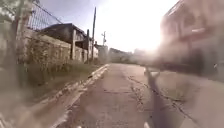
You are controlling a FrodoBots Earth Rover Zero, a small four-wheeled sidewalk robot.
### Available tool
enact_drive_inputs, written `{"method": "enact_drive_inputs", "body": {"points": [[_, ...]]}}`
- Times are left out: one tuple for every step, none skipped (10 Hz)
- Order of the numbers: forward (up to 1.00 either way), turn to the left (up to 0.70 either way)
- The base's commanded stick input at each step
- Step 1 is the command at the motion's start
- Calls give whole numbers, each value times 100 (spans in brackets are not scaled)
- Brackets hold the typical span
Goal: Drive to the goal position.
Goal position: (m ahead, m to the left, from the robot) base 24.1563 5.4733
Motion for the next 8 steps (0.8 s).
{"method": "enact_drive_inputs", "body": {"points": [[100, 0], [100, 0], [100, 0], [100, 0], [100, 0], [100, 0], [100, 0], [100, 0]]}}
